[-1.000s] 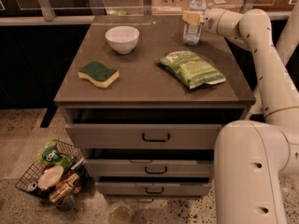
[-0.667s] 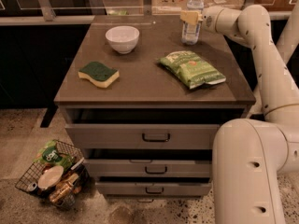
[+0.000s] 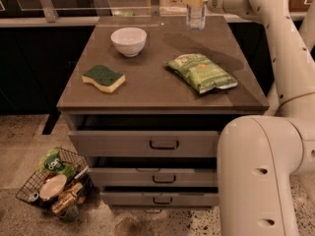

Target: Place blue plastic bottle into white bowl

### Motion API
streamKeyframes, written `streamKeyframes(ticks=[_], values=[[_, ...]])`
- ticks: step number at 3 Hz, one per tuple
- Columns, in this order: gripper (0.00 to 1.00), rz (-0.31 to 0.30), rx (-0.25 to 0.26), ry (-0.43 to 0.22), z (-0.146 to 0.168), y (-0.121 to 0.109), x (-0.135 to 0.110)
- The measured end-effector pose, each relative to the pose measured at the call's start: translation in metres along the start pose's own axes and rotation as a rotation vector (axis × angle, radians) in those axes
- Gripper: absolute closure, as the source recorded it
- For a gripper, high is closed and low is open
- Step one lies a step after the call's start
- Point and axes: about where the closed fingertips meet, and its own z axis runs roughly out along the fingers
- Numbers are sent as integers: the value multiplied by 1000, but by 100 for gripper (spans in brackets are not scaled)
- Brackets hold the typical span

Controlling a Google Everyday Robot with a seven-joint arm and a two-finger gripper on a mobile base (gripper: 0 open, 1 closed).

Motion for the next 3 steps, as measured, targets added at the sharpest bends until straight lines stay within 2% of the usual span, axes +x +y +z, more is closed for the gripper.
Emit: streamKeyframes(ticks=[1, 3], values=[[100, -19, -29, 1, 9, 25, -20], [100, -12, -120, -76, 37, 91, -51]])
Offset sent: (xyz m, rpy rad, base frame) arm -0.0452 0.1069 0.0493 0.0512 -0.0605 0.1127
